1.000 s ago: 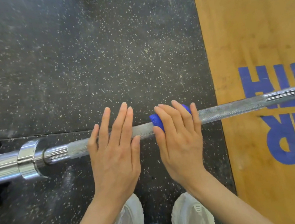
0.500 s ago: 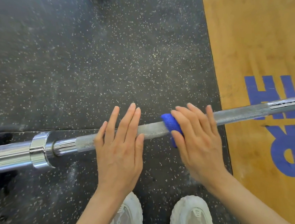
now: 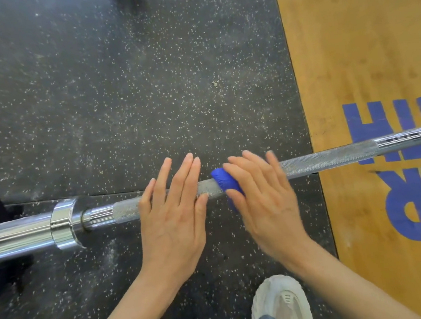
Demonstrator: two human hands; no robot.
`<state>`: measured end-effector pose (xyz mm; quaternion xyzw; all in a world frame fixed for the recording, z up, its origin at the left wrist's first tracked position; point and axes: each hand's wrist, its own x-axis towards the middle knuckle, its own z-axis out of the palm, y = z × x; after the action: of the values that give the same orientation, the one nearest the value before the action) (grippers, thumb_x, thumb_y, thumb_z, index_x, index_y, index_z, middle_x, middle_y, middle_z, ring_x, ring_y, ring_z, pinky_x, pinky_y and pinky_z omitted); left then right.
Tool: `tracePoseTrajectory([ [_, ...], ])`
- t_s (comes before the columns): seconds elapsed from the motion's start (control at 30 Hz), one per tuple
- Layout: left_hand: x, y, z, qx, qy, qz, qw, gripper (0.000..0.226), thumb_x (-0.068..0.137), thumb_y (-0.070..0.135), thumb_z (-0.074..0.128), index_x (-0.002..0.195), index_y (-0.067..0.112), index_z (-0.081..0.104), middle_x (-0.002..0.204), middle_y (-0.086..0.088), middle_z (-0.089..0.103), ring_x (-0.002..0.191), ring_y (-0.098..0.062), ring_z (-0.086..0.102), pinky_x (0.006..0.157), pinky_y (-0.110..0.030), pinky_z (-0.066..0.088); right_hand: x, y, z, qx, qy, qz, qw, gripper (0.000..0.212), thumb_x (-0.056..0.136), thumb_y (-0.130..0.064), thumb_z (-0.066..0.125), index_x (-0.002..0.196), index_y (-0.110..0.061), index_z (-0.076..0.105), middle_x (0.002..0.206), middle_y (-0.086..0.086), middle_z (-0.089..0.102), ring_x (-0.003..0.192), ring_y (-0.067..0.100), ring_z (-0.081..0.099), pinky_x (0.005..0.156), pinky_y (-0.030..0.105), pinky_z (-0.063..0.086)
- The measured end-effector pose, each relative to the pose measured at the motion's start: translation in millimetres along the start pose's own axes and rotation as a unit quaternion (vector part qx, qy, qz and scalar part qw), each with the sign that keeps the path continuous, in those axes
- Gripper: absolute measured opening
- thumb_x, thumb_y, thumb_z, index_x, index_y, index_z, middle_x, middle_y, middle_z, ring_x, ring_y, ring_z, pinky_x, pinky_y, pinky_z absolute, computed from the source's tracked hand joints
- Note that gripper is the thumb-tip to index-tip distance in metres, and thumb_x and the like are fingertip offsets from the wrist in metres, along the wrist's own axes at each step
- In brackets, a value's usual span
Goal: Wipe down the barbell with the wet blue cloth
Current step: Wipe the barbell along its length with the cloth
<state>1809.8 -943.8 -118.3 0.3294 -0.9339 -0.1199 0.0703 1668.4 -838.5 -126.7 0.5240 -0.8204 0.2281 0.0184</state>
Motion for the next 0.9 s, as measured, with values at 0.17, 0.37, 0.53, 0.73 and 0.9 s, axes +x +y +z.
tracePoseTrajectory([
  [0.17, 0.2, 2.1, 0.9, -0.005, 0.009, 0.001, 1.0, 0.053, 0.107, 0.033, 0.026, 0.156, 0.017, 0.038, 0.163, 0.005, 0.035, 0.153, -0.022, 0.024, 0.118, -0.04, 0.02, -3.5, -3.5, 2.1, 0.035, 0.052, 0.078, 0.995, 0.037, 0.108, -0.029, 0.036, 0.127, -0.007, 0.061, 0.134, 0.007, 0.06, 0.139, 0.029, 0.042, 0.125, 0.045, 0.013],
  [0.37, -3.2, -0.3, 4.6, 0.002, 0.025, 0.007, 1.0, 0.053, 0.107, 0.032, 0.027, 0.156, 0.016, 0.038, 0.162, 0.004, 0.036, 0.153, -0.023, 0.026, 0.117, -0.041, 0.022, -14.2, -5.6, 10.6, 0.029, 0.065, 0.042, 0.997, 0.034, 0.108, -0.029, 0.039, 0.133, -0.011, 0.052, 0.14, 0.006, 0.056, 0.142, 0.027, 0.039, 0.125, 0.044, 0.016],
  [0.53, -2.9, 1.0, 7.5, 0.002, 0.035, 0.008, 0.999, 0.052, 0.107, 0.033, 0.028, 0.156, 0.017, 0.037, 0.163, 0.004, 0.035, 0.153, -0.023, 0.025, 0.118, -0.04, 0.02, -9.2, -20.6, 15.5, -0.011, 0.066, 0.098, 0.993, 0.046, 0.111, -0.03, 0.026, 0.146, -0.008, 0.047, 0.143, 0.008, 0.053, 0.144, 0.03, 0.034, 0.126, 0.047, 0.01],
  [0.73, 1.5, -1.3, 9.3, 0.012, 0.044, 0.011, 0.999, 0.052, 0.107, 0.033, 0.029, 0.156, 0.017, 0.038, 0.162, 0.004, 0.037, 0.153, -0.025, 0.026, 0.117, -0.042, 0.022, -12.8, 21.5, -1.3, -0.025, 0.061, 0.036, 0.997, 0.046, 0.112, -0.033, 0.027, 0.143, -0.01, 0.053, 0.149, 0.009, 0.05, 0.144, 0.028, 0.038, 0.121, 0.05, 0.025],
  [0.9, 11.0, -0.8, 10.2, 0.017, 0.055, -0.006, 0.998, 0.051, 0.108, 0.035, 0.028, 0.153, 0.016, 0.044, 0.159, 0.003, 0.042, 0.15, -0.027, 0.032, 0.116, -0.043, 0.025, -2.2, 2.8, 5.1, 0.025, 0.068, 0.084, 0.994, 0.047, 0.112, -0.031, 0.026, 0.142, -0.01, 0.056, 0.148, 0.007, 0.05, 0.144, 0.027, 0.037, 0.123, 0.049, 0.02],
])
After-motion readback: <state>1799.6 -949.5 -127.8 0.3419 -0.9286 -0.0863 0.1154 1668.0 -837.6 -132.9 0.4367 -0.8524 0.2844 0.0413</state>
